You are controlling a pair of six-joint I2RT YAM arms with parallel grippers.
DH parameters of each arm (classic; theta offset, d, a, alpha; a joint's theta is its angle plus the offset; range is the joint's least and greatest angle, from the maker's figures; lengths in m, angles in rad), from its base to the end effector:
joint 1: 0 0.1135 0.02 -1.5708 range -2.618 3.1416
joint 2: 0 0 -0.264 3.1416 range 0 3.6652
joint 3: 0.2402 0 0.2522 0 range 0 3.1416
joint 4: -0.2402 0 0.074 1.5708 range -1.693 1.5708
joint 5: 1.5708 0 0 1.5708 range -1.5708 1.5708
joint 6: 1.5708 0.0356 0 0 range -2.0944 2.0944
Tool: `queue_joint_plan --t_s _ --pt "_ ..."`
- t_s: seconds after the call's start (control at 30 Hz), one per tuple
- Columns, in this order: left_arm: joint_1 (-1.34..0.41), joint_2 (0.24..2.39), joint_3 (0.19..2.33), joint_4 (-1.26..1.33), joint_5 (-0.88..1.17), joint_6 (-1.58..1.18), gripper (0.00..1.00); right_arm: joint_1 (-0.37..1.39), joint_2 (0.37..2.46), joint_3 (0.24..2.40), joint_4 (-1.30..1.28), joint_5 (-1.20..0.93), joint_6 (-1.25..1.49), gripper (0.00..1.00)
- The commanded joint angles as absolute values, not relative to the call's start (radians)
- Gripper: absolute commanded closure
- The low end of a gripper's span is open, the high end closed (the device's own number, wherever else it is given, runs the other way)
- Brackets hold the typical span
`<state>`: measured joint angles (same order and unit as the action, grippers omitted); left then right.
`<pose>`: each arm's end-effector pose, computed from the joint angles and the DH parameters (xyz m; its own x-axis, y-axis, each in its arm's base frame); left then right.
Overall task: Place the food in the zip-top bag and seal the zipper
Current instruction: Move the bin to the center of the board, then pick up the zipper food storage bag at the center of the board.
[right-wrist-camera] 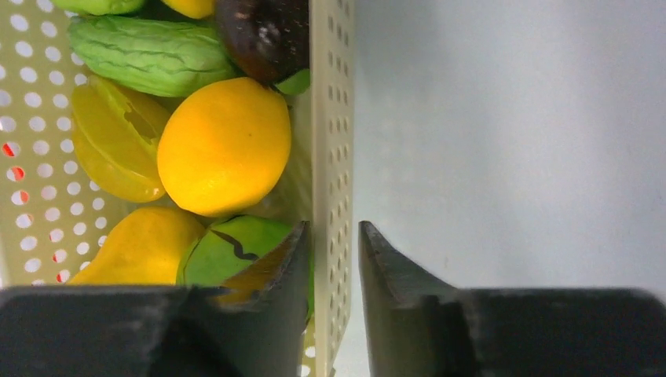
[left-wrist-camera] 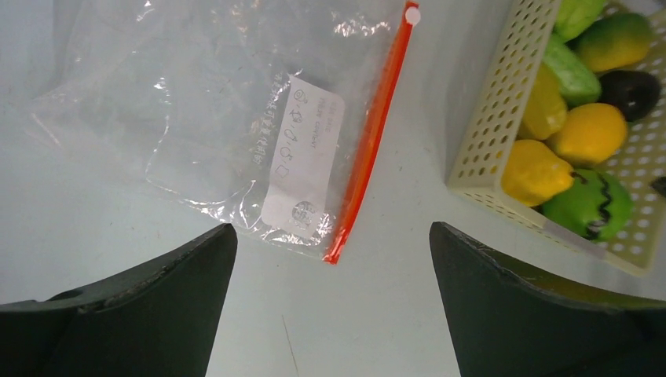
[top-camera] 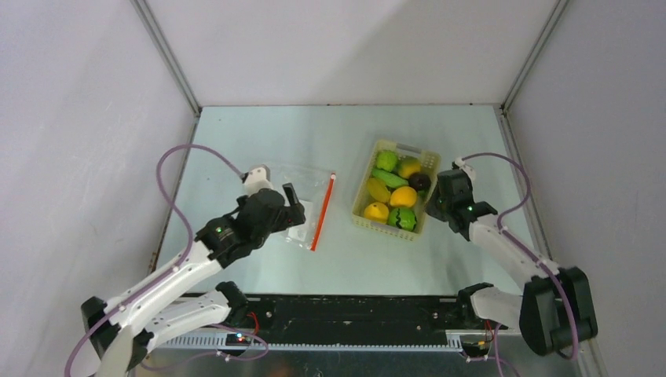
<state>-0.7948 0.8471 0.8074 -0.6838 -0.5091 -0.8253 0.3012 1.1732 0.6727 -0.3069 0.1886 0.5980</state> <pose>0.1322 -0.1100 0.2920 -0.5844 -0.3204 -0.7455 -0.0915 0.9389 -0.3318 0.2281 0.0639 0.2133 -0.6646 0.3726 -0.6477 0.2499 0.9277 0.2773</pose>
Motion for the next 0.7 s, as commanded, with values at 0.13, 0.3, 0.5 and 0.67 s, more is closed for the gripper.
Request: queue_joint_plan --t_s 0.13,0.3,0.5,0.67 --pt "-0.799 1.14 0.896 -0.498 -0.389 -0.602 0.0 0.279 0.904 0.646 -0.379 0.193 0.563 0.04" --pt "-0.796 1.456 1.045 -0.498 -0.349 -0.523 0.0 0.257 0.78 0.646 -0.397 0.257 0.544 0.01" --pt "-0.749 1.729 1.231 -0.541 -0.33 -0.459 0.02 0.197 0.751 0.646 -0.431 0.196 0.456 0.01" --pt "-0.703 1.756 1.223 -0.486 -0.283 -0.446 0.07 0.164 0.762 0.645 -0.454 0.139 0.438 0.01"
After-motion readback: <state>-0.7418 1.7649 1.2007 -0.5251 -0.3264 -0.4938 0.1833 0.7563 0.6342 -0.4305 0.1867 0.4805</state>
